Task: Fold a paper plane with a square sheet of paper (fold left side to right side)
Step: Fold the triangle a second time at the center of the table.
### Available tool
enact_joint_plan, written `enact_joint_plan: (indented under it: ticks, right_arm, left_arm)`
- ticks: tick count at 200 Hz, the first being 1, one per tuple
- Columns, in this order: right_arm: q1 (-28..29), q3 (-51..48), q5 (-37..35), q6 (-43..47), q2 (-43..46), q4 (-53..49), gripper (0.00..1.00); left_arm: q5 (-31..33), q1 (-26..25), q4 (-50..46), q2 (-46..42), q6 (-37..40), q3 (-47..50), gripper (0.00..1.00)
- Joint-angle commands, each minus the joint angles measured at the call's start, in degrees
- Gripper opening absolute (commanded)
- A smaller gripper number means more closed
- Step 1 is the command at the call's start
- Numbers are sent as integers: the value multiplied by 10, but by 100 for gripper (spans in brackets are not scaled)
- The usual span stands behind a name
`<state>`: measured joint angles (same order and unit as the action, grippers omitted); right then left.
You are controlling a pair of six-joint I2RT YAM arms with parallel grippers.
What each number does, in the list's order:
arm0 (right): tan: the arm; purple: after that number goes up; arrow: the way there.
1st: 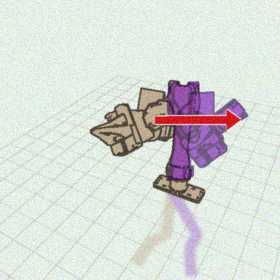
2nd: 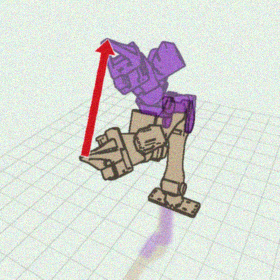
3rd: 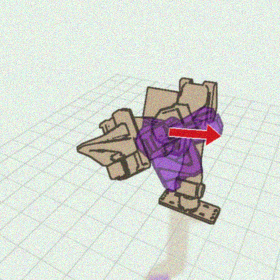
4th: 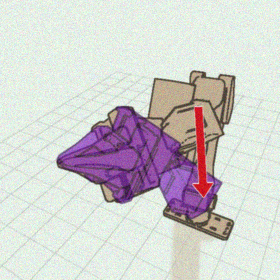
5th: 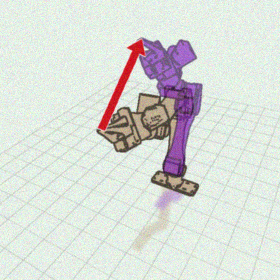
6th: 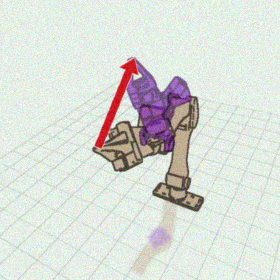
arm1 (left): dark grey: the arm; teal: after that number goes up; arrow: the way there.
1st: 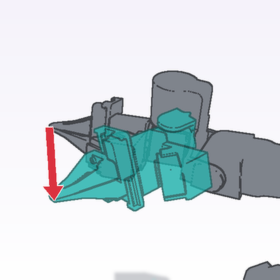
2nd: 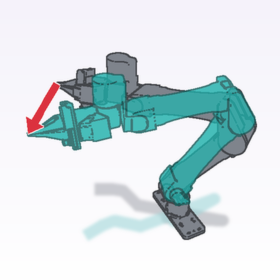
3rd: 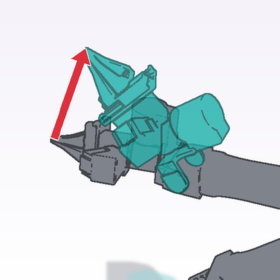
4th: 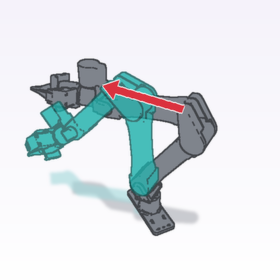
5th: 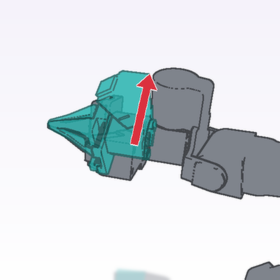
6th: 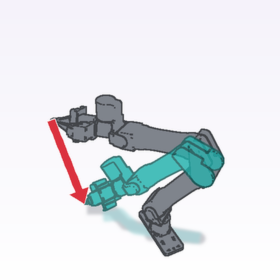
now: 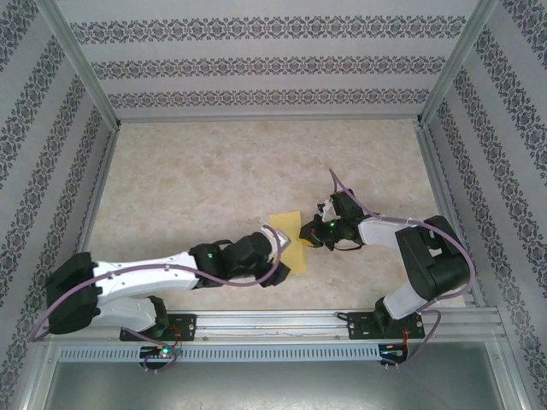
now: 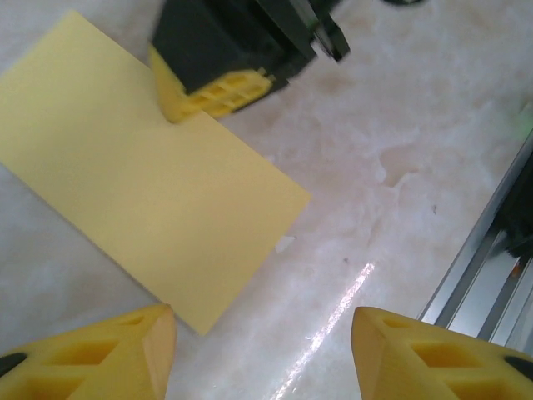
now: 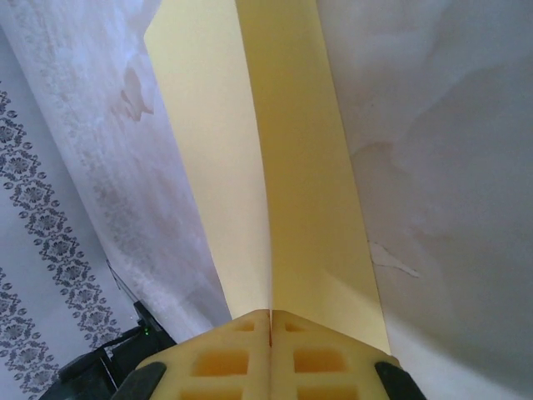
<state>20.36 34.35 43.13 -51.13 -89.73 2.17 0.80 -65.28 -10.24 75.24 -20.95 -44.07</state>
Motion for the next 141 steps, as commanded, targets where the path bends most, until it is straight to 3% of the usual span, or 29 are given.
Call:
enact_joint_plan:
  ticks: [1, 83, 141]
  right_arm:
    - [1, -7, 0, -3, 9, -14, 0]
    - [3, -4, -4, 1, 8, -21, 0]
    - [5, -6, -7, 2, 9, -21, 0]
  left_arm:
    - [46, -27, -17, 50, 26, -41, 60]
    - [87, -57, -21, 187, 44, -126, 67]
    - [150, -64, -99, 266, 76, -206, 70]
